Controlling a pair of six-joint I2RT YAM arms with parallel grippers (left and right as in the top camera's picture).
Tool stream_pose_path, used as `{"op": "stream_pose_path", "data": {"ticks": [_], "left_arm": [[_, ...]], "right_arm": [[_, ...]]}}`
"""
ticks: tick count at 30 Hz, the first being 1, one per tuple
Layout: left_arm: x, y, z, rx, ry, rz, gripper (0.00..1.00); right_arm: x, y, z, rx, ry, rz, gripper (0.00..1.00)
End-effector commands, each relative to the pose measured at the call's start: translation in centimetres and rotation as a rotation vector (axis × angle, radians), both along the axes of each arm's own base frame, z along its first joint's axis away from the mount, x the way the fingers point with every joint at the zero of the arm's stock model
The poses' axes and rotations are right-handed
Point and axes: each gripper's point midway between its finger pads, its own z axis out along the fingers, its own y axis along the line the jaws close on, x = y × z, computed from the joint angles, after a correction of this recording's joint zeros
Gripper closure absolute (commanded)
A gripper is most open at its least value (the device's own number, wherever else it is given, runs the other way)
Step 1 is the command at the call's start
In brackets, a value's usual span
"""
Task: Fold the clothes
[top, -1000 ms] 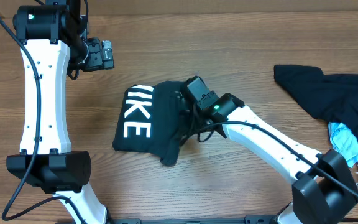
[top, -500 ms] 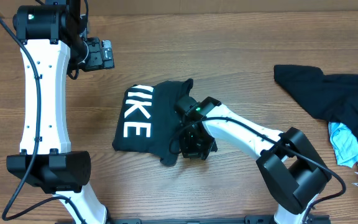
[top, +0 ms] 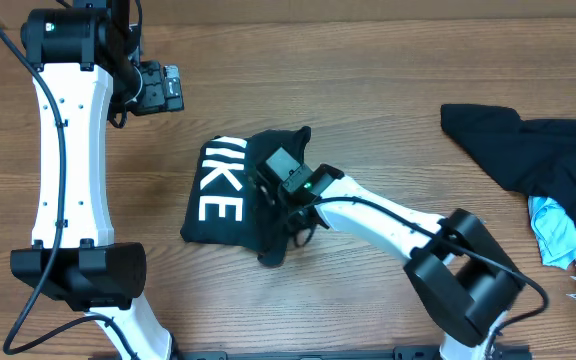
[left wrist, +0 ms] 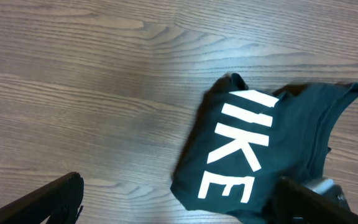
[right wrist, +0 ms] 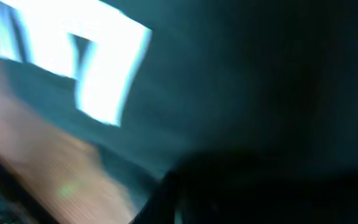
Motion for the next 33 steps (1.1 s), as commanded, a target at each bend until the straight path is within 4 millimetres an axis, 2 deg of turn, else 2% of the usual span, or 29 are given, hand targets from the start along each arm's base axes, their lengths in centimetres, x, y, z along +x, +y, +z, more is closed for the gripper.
{"op": "stream_pose_path", "data": {"ticks": [1, 3, 6, 10, 12, 13, 15, 16, 17, 18, 19, 20, 23, 24, 30, 33], "left_arm": [[-0.1, 0.1, -0.5, 0.009, 0.021, -0.025, 0.0], [-0.1, 0.1, -0.5, 0.009, 0.02, -0.025, 0.0], [-0.1, 0.1, -0.5, 0.009, 0.02, -0.025, 0.0], [-0.8, 0.6, -0.6, 0.02, 0.05, -0.024, 0.0], [-1.7, 2.0, -0.8, 0.024, 0.085, 0.011, 0.02], [-1.8, 2.2, -0.7, -0.03, 0.079, 0.027, 0.0], [-2.1, 2.0, -1.3, -0.155, 0.096, 0.002, 0.0], [-2.5, 1.2, -2.5, -0.24, 0.132, -0.026, 0.0], [-2.7, 0.3, -3.8, -0.305, 0.16, -0.07, 0.0], [-2.6, -0.7, -5.9, -0.372, 0.181, -0.098, 0.0], [-2.2, -2.0, -8.4, -0.44, 0.185, -0.119, 0.0], [-2.0, -3.0, -10.4, -0.497, 0.183, -0.13, 0.0], [-2.4, -5.6, -14.9, -0.638, 0.176, -0.154, 0.0], [-3.0, -5.7, -17.0, -0.641, 0.194, -0.122, 0.0], [-3.8, -5.5, -22.3, -0.62, 0.184, -0.034, 0.0], [-4.4, -7.1, -23.7, -0.646, 0.19, -0.018, 0.0]], "right_arm": [[-1.0, -5.2, -1.6, -0.257, 0.096, -0.205, 0.96], [-1.0, -8.8, -0.5, -0.389, 0.077, -0.265, 0.96], [-0.6, -10.2, 1.0, -0.432, 0.017, -0.278, 0.96], [-0.3, -9.0, 2.8, -0.34, -0.023, -0.209, 0.96], [-0.8, -6.1, 4.2, -0.168, -0.02, -0.078, 0.96], [-1.1, -4.7, 5.0, -0.088, -0.018, -0.026, 0.96], [-0.9, -4.3, 5.7, -0.056, -0.034, -0.023, 0.95], [-0.8, -4.4, 5.8, -0.055, -0.035, -0.025, 0.83], [-0.9, -4.4, 5.8, -0.055, -0.035, -0.025, 0.77], [-0.9, -4.4, 5.8, -0.055, -0.034, -0.025, 0.68], [-0.9, -4.4, 5.8, -0.057, -0.031, -0.029, 0.55], [-0.9, -4.4, 5.8, -0.058, -0.03, -0.029, 0.52], [-1.3, -4.7, 5.8, -0.068, -0.015, -0.027, 0.51], [-1.5, -4.8, 5.7, -0.074, -0.008, -0.026, 0.51], [-1.7, -5.1, 5.6, -0.085, 0.002, -0.026, 0.51], [-1.7, -5.1, 5.6, -0.085, 0.002, -0.026, 0.51]]}}
